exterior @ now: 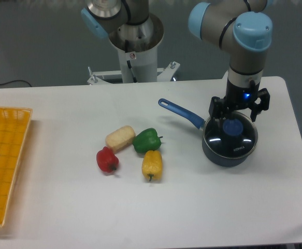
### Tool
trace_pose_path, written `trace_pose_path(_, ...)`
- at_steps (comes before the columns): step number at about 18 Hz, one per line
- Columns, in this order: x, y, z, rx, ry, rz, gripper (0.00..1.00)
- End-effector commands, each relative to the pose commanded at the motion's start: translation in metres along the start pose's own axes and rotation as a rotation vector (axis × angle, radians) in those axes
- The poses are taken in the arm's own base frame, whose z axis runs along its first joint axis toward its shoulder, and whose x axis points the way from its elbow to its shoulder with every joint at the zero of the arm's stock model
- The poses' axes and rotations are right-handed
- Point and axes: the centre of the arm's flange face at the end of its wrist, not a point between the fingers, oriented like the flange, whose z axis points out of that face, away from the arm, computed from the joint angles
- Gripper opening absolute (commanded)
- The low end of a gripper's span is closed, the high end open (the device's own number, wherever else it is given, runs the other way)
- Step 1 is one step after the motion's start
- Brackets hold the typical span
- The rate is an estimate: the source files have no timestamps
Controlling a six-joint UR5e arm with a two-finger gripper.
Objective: Open the lid
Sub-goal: 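Lower the open gripper around the blue lid knob, then close the gripper on the blue knob of the glass lid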
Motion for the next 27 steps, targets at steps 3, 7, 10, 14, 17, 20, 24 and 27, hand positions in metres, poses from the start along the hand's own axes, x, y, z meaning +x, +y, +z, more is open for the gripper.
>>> trace_pose_path(3, 0.003, -0.002, 0.018, -0.057, -0.014, 0.033, 1.0)
trace_pose_path(7, -0.005, -0.006, 0.032, -0.079, -0.012, 0.057, 1.0)
trace_pose_path(10, -0.01, -0.004, 0.039, -0.09, -0.001, 0.098, 1.0)
trace_pose_path(14, -0.012, -0.003, 0.048, -0.119, -0.01, 0.101, 1.0)
trace_pose_path(17, -0.015, -0.002, 0.057, -0.14, -0.013, 0.103, 1.0)
trace_pose_path(20, -0.018, -0.003, 0.059, -0.141, -0.013, 0.103, 1.0)
trace_pose_path(24, -0.018, -0.003, 0.063, -0.142, -0.005, 0.104, 1.0)
trace_pose_path(27, -0.016, -0.003, 0.065, -0.144, -0.001, 0.106, 1.0)
